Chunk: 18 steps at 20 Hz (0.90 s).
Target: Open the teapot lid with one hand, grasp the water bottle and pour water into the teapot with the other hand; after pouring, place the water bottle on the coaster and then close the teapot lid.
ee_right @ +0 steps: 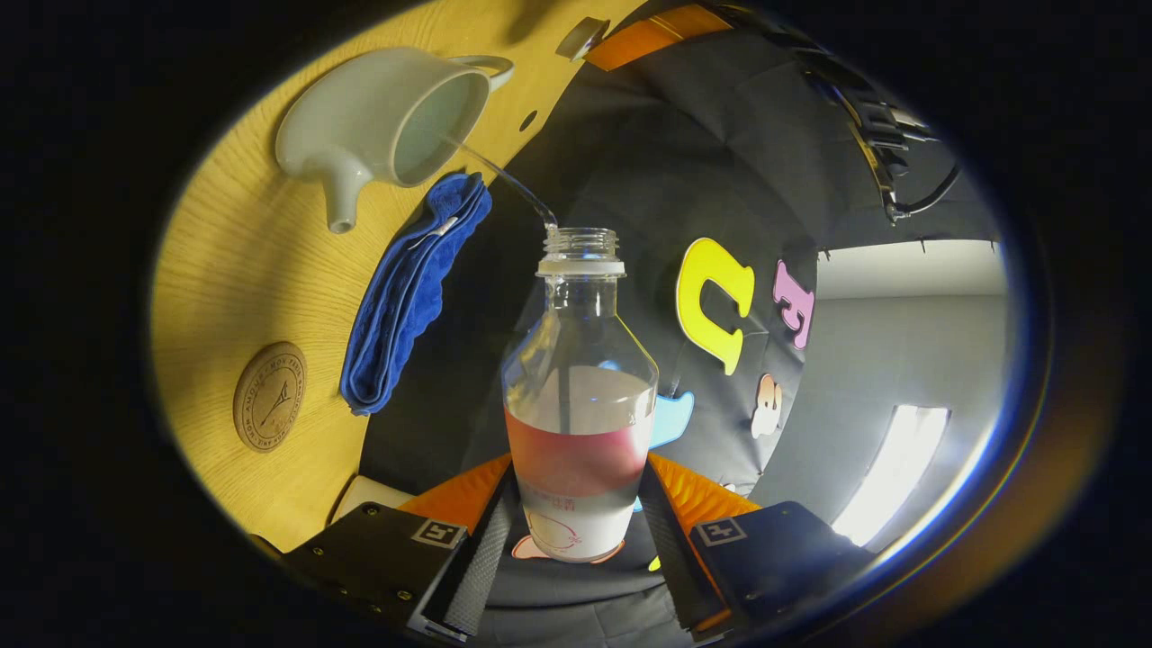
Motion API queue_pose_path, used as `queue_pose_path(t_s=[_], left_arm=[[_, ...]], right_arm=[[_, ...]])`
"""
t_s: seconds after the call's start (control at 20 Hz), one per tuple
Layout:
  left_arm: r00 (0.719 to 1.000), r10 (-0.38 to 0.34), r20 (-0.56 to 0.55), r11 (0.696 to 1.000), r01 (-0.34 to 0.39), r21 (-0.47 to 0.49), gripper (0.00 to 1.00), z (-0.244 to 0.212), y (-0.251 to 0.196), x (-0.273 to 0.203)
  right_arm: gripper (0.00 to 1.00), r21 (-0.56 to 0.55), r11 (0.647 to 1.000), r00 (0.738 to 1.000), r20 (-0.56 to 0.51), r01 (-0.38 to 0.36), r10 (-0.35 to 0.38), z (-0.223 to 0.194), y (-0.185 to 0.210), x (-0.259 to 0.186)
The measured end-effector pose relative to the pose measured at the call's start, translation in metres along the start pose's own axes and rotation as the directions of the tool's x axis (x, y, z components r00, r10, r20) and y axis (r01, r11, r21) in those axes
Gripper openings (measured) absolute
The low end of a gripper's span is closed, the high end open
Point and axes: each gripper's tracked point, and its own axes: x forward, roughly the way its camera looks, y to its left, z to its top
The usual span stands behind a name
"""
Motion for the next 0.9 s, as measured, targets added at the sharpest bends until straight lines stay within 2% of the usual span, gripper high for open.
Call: queue_pose_path(t_s=[0.9], left_arm=[[1.000, 0.009, -0.007, 1.000, -0.009, 0.007, 0.12, -0.001, 0.002, 0.001]], right_arm=[[0.77, -0.072, 0.996, 0.998, 0.042, 0.057, -0.054, -0.002, -0.016, 0.000]])
